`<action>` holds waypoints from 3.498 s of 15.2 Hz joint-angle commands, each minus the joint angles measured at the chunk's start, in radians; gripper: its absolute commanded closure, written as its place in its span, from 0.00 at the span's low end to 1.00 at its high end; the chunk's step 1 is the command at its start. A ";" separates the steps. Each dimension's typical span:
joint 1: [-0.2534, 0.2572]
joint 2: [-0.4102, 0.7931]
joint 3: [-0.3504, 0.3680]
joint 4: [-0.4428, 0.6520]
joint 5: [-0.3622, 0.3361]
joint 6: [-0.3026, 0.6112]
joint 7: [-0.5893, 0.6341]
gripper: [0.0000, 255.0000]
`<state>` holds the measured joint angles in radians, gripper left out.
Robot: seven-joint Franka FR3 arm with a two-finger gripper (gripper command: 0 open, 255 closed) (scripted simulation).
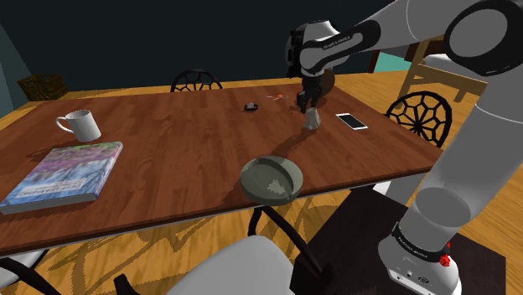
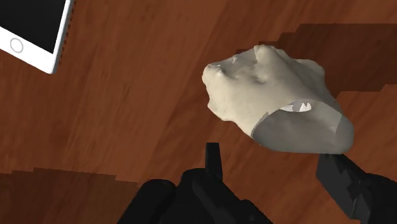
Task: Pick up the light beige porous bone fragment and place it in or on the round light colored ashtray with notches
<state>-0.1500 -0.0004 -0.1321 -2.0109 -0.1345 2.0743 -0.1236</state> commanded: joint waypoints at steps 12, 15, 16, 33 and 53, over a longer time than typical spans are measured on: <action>-0.002 -0.104 0.013 -0.152 -0.047 0.104 0.258 0.00; -0.002 -0.104 0.013 -0.152 -0.047 0.104 0.258 0.00; -0.002 -0.104 0.013 -0.152 -0.047 0.104 0.258 0.00; -0.001 -0.124 0.015 -0.105 -0.042 0.038 0.249 1.00; 0.048 -0.240 0.090 -0.021 -0.036 -0.179 0.337 1.00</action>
<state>-0.1106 -0.2255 -0.0566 -2.0234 -0.1707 1.9059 0.1905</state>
